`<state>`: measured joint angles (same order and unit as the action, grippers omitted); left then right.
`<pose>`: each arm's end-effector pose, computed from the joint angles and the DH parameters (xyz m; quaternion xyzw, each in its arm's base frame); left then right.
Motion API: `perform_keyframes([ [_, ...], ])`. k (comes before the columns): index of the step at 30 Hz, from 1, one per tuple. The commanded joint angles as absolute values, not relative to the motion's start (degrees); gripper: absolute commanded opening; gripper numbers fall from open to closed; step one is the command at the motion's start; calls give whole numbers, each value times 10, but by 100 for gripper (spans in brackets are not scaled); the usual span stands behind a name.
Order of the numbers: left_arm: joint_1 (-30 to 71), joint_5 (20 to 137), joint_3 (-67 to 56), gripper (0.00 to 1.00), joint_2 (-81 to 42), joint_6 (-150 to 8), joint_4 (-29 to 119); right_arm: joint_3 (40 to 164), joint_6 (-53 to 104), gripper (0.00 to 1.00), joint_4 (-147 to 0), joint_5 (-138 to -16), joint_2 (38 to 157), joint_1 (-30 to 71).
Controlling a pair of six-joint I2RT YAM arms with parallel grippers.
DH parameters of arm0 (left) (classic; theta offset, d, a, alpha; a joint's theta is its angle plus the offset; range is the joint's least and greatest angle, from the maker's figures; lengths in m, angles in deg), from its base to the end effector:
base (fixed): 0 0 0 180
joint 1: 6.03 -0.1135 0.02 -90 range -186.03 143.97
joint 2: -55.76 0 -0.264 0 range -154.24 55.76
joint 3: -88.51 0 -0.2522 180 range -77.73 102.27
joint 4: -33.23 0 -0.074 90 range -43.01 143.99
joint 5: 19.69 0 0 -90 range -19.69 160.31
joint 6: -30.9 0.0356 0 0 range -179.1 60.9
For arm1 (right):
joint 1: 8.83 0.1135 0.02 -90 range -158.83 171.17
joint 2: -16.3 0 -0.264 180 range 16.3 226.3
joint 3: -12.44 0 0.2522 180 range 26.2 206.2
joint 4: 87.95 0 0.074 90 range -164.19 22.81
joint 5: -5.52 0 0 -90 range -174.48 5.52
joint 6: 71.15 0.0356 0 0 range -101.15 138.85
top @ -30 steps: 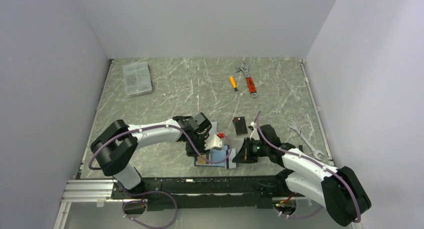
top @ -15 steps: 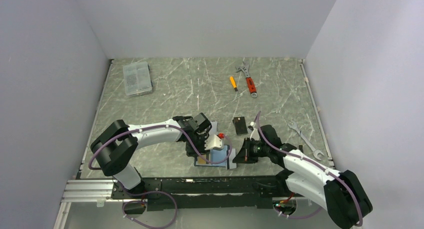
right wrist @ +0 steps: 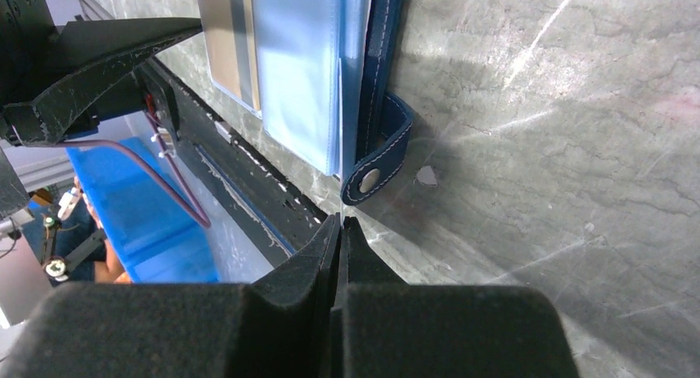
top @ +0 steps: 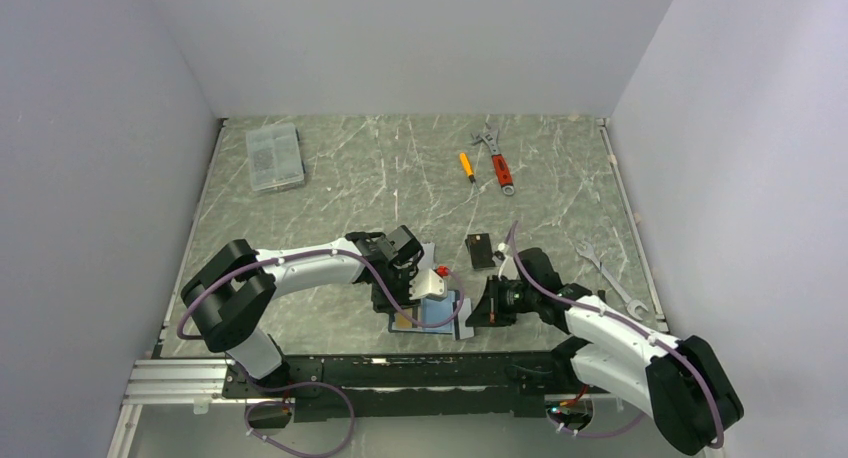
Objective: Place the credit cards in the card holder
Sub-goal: Insert the credit card into the card holder.
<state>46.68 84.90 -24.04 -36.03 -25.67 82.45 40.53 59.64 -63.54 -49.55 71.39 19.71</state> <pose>0.1678 -0.2351 0.1694 0.6837 0.7048 -0.1476 0.1188 0.1291 0.0934 0.1348 -0.0025 0.9058 0.4123 0.0981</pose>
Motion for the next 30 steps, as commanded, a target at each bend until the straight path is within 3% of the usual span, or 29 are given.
perform_keyframes([
  [1, 470, 846, -221, 40, -364, -250, 837, 434, 571, 0, -623, -493, 722, 196],
  [30, 465, 863, -188, 37, -352, -241, 873, 496, 562, 0, -627, -477, 712, 246],
])
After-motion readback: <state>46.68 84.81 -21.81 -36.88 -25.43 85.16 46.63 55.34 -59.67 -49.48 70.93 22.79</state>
